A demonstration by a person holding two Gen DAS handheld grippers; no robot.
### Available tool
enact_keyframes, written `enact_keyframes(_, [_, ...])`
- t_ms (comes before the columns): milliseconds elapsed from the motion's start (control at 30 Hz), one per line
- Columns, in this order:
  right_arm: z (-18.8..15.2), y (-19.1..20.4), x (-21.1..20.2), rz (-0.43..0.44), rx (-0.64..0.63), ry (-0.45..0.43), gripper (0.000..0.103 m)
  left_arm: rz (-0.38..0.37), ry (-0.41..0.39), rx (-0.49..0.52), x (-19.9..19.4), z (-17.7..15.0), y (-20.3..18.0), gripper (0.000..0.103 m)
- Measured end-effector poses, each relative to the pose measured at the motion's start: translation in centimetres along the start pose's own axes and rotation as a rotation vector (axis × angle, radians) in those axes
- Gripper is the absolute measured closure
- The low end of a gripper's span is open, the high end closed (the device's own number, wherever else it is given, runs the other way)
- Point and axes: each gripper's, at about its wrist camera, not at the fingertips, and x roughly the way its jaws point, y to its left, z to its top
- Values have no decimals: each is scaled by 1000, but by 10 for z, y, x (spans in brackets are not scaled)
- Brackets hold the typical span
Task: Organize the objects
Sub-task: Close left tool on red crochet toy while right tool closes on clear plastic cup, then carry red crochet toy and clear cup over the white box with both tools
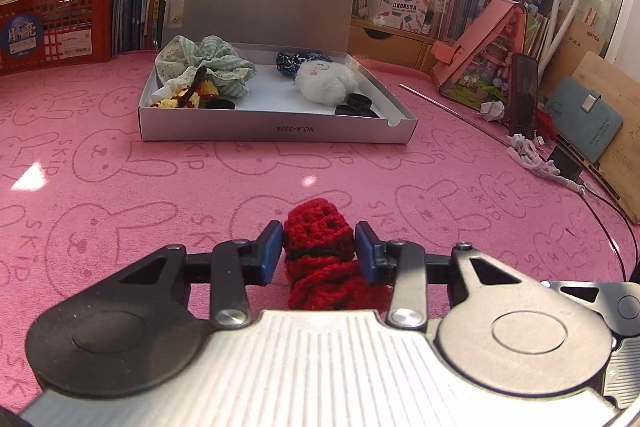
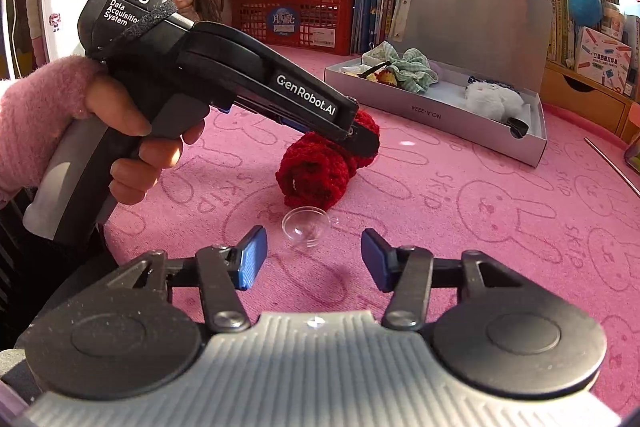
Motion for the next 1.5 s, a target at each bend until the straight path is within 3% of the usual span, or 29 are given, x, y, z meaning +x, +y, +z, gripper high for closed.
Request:
enact_keyframes(200, [4,3,11,-7,-9,3,40,25,-18,35,-4,0,3,56])
enact_keyframes(400, [6,3,17,-15,-3,11,45,8,-4,29,0,-4,1,45])
enact_keyframes(467, [6,2,18,-14,-2,17,56,4,-1,27,2,-4,0,45])
enact_keyframes(633, [6,1,17,-12,5,17,63,-1,5,20,5,-6,-1,44])
enact_keyframes(1033, [3,-7,10,-46,30,5,64,-9,15,11,9,-9,-3,44])
enact_keyframes(1300, [1,-23,1,-118,69,-4,64,-16,29,6,13,-12,-7,44])
enact_keyframes(1500, [-2,-42,-5,-187,109,-8,64,12,14,31,19,-23,-15,35])
